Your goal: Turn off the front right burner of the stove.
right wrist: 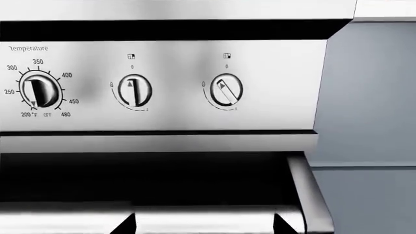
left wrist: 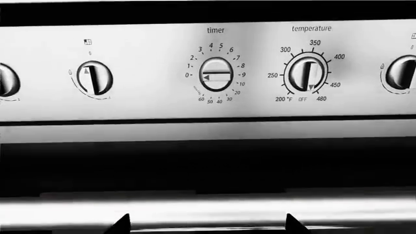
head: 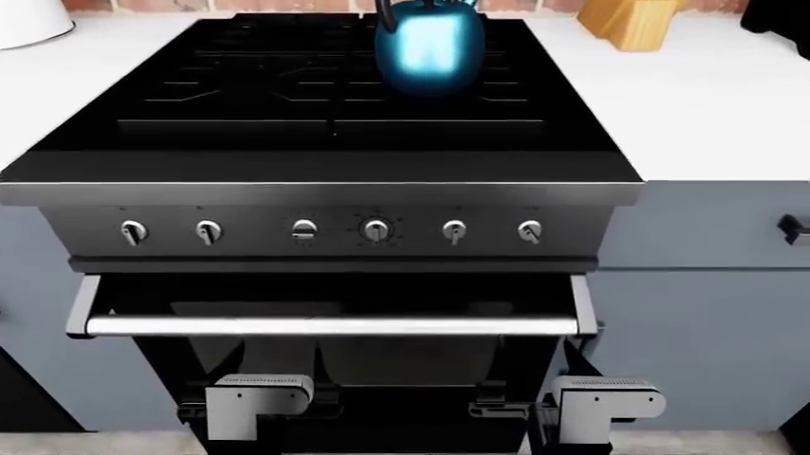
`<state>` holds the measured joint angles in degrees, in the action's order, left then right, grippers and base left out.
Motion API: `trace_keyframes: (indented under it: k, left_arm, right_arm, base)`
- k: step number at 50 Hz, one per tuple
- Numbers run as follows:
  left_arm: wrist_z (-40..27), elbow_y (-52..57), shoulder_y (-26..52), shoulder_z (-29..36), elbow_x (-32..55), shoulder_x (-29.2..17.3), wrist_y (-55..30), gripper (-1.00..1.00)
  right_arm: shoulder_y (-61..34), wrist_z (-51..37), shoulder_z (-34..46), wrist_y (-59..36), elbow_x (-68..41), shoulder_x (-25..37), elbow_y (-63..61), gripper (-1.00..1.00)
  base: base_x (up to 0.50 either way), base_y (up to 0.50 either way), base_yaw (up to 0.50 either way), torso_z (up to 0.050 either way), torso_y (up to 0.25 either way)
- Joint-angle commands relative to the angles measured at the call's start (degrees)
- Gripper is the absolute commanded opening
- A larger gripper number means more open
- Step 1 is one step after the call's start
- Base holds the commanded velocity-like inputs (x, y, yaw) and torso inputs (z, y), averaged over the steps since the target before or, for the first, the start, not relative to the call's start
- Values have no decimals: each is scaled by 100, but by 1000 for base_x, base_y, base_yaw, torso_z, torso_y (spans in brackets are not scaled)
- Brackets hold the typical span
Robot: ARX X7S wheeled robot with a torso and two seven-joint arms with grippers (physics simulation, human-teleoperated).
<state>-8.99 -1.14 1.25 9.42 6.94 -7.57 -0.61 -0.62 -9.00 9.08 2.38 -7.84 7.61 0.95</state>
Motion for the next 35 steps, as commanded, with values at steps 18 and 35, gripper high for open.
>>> trace_keyframes:
  k: [18,35]
  left_arm:
    - [-126,-25,18,114,101,-101,3,100]
    - [-202,-43,34,171,154,-147,-16,100]
  right_arm:
    - [-13,-129,143,29,-71,93,10,100]
    - [-28,-233,202,33,-85,142,18,100]
  base:
    - [0,0,0,-50,0]
    - [0,0,0,-26,0]
